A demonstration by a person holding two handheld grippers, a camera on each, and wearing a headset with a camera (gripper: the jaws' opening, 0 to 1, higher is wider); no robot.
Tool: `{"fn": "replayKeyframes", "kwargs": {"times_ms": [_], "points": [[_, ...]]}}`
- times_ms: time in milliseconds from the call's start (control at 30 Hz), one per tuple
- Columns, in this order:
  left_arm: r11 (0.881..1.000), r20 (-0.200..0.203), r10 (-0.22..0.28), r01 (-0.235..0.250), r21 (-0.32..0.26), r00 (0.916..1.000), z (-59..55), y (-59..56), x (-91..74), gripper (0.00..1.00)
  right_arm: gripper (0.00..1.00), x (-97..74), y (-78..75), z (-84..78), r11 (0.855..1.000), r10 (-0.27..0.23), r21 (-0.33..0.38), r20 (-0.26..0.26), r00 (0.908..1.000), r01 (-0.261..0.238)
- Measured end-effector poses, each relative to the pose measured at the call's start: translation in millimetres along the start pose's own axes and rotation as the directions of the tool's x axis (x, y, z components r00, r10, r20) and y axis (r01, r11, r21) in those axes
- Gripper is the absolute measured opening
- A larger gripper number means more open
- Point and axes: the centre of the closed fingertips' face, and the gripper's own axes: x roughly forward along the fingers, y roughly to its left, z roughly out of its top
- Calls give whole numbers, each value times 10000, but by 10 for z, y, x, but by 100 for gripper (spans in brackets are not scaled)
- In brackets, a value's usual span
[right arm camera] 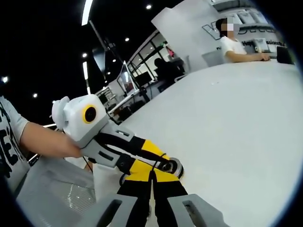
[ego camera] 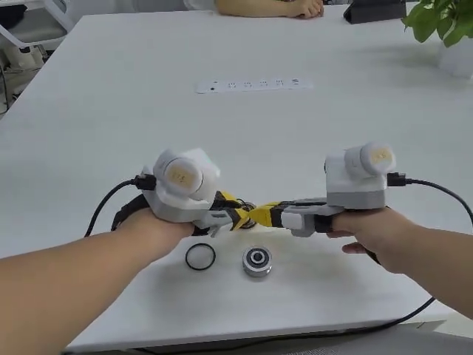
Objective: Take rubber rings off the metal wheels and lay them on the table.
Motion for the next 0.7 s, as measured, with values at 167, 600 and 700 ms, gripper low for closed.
{"fn": "replayKeyframes", "kwargs": {"times_ms": [167, 600, 700], "points": [[10000, -69, 14, -14, 20, 10000, 6, 4, 3, 7, 0, 0, -111, -22, 9982, -536, -263, -170, 9984, 531], [9994, -38, -272, 271, -198, 9996, 57, -48, -73, 9, 0, -37, -143, 8, 9955, -902, -304, -81, 9959, 899], [9992, 112, -332, 335, -225, 9994, 100, -60, -137, 11, 0, -44, -126, 12, 9958, -883, -267, -67, 9961, 881]]}}
